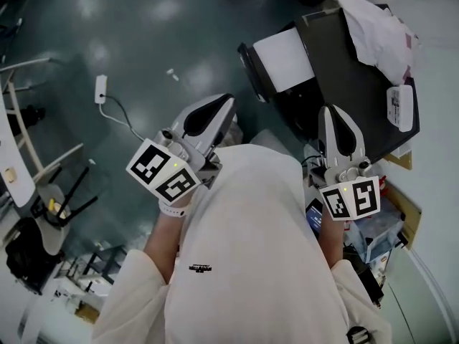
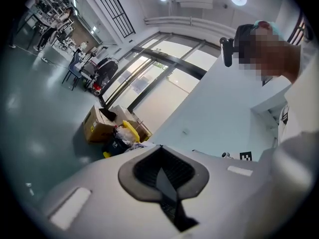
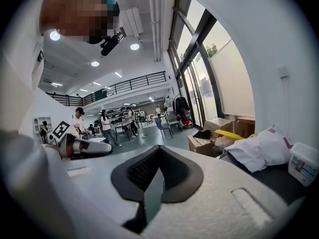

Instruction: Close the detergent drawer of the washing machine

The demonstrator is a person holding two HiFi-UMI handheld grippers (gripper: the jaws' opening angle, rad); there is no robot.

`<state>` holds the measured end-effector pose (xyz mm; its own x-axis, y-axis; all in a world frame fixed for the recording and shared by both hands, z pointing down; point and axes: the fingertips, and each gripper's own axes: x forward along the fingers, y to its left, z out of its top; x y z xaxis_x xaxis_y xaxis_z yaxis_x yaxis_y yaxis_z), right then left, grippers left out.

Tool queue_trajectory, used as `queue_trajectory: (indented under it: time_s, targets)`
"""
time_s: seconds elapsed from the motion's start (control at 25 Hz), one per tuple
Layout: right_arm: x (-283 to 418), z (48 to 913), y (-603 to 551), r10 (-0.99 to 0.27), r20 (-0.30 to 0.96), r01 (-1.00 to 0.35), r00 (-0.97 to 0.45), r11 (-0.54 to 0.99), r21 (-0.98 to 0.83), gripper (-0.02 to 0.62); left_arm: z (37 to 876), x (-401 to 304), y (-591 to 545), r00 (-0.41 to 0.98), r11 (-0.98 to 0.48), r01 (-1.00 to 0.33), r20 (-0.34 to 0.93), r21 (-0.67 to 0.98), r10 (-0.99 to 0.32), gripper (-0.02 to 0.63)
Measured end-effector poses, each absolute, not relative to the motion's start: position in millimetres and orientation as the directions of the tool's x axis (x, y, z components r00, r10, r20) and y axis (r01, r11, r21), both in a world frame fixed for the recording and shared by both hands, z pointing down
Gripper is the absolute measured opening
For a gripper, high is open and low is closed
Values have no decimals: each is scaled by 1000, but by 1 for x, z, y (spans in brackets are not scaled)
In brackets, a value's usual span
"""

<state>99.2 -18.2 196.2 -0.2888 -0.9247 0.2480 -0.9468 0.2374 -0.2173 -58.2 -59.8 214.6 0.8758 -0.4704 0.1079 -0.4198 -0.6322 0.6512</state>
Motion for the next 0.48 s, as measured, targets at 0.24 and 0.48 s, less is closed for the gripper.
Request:
queue_trajectory:
  time_s: [0.24, 0.48]
  targets:
    - [98, 203, -31, -916, 265, -941, -301, 241, -236, 3, 222, -57, -72, 874, -595, -414, 118, 689, -472, 12]
    - [101, 207, -37, -906, 277, -934, -322, 257, -247, 3, 234, -53, -72, 872, -557, -409, 132, 723, -471, 12]
